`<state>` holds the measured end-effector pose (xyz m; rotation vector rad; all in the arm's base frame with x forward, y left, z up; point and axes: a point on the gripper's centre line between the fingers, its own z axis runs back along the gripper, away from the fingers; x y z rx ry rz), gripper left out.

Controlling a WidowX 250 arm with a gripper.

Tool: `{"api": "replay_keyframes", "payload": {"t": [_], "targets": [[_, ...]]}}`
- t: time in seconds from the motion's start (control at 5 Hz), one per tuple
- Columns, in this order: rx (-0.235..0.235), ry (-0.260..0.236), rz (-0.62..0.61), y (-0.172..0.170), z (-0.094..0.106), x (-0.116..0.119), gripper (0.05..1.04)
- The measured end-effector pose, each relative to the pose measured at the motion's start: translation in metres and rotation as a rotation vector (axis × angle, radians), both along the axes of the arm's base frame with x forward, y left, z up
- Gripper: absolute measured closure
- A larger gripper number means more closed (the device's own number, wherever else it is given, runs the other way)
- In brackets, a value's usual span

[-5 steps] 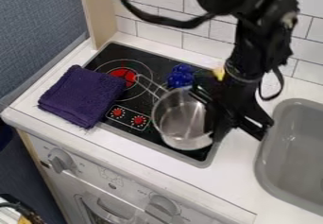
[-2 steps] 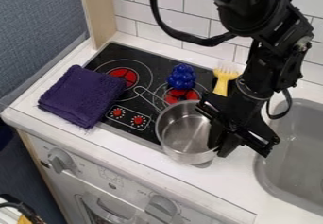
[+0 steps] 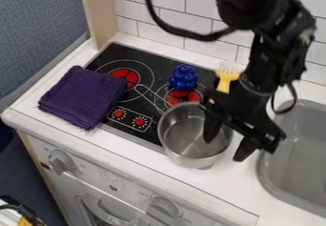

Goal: Move the pan in the bottom of the fork

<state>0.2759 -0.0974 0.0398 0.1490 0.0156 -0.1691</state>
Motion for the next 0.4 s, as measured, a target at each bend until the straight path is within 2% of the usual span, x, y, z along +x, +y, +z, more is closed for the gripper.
{"api": "replay_keyframes", "payload": {"t": [0.2,0.4], "targets": [[-0.075,-0.074,0.068,0.0180,0.0267,0.0014,0.072],[-0.130,-0.094,0.090,0.0258,0.0335,0.0015,0.074]]}}
